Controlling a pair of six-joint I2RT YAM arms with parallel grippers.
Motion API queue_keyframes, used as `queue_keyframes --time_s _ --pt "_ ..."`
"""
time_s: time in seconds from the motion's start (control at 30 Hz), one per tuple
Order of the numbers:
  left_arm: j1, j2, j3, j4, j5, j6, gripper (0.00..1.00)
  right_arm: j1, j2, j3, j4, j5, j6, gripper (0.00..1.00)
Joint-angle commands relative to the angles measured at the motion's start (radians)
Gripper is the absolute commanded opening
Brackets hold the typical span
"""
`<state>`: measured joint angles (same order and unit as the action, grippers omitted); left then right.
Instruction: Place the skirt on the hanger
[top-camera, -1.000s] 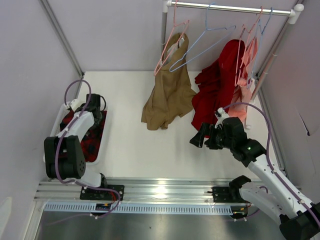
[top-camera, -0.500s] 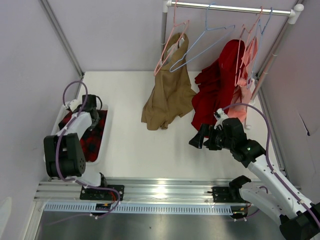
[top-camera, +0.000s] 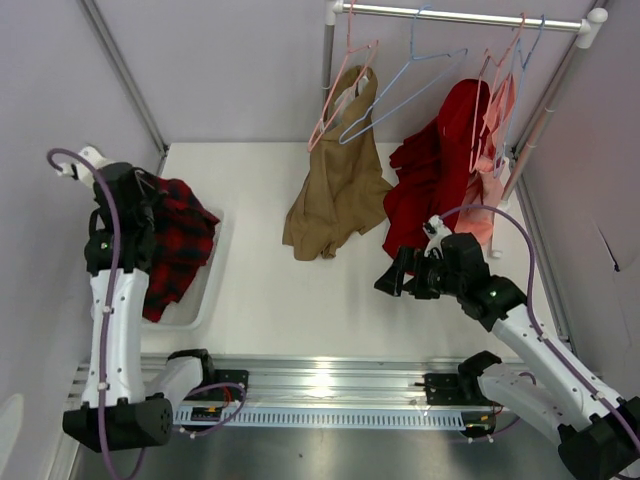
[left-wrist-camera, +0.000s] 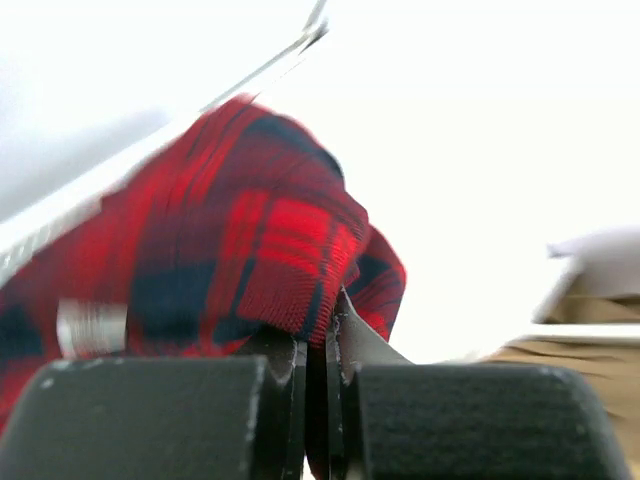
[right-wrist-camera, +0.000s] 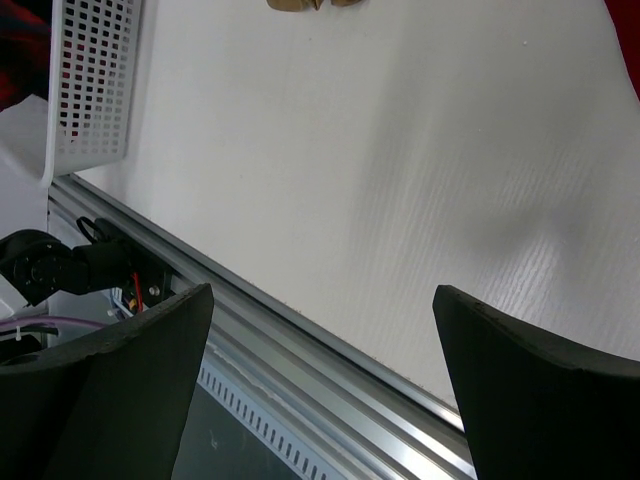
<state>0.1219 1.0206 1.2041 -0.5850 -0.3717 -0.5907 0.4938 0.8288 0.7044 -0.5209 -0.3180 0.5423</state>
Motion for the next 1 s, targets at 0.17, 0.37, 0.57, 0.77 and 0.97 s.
queue_keyframes --time_s 0.17,0.37,0.57,0.77,0.97 --pt "-0.056 -0.119 0.293 0.134 0.241 0.176 0.0 0.012 0.041 0.07 0.056 -0.015 -0.012 0.99" --pt "-0.07 -0.056 0.598 0.162 0.471 0.21 0.0 0.014 0.058 0.086 0.067 -0.003 -0.013 0.99" --pt "-0.177 -0.01 0.73 0.169 0.652 0.189 0.0 0.017 0.058 0.104 0.056 0.033 -0.011 0.99" --pt "-0.353 -0.076 0.547 0.211 0.599 0.147 0.0 0.015 0.032 0.148 -0.002 0.095 -0.028 0.99" --pt "-0.64 -0.113 0.39 0.209 0.246 0.201 0.0 0.015 0.024 0.19 -0.044 0.125 -0.041 0.99"
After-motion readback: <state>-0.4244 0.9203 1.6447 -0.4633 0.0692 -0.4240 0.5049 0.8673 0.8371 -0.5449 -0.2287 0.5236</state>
